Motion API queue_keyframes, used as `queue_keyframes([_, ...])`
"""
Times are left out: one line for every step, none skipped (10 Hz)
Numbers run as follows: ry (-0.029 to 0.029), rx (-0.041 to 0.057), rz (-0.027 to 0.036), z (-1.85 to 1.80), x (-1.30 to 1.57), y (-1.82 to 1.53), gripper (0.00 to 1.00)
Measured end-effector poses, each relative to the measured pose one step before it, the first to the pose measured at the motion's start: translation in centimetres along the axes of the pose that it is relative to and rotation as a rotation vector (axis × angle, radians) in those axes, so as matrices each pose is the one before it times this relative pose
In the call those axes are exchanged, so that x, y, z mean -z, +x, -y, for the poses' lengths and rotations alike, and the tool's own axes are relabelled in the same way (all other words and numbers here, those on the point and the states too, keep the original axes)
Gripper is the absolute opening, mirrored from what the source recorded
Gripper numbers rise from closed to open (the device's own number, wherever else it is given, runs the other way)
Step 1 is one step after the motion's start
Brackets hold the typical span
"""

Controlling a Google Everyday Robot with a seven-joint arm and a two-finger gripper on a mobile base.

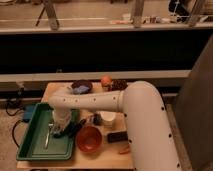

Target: Wipe tray with towel

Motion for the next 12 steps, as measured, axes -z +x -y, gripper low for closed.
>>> queue_keyframes([-0.01205,-0.00321,-0.00327,-0.255,-0.095,0.217,0.00])
queue_keyframes([-0.00557,-0.00580,-0.00222,-0.203,0.005,0.199,0.00])
queue_keyframes([-0.00904,-0.01387,-0.00504,-0.204,0.043,0.348,0.00])
queue_keyframes([-0.01068,-0.00917,-0.00592,-0.059,-0.010,0.349,0.00])
queue_keyframes([-0.00458,-0.01218,-0.00327,0.322,-0.031,0.561,0.00])
queue_keyframes([-0.00469,-0.00605,-0.00199,0.207,-0.005,0.690,0.00])
queue_keyframes([0.00267,-0.00230,-0.00043,0.608,0.116,0.985,0.00])
queue_keyframes([0.01001,0.00199,0.00262,0.813,0.043,0.641,0.00])
queue_keyframes([0.01049,0.00679,0.00561,0.976,-0.187,0.267,0.00])
queue_keyframes([0.00974,0.01054,0.00884,1.010,-0.439,-0.263,0.00])
queue_keyframes([0.00989,0.01392,0.01402,1.116,-0.593,-0.504,0.00])
queue_keyframes([0.00562,0.01765,0.01500,0.975,-0.614,-0.694,0.00])
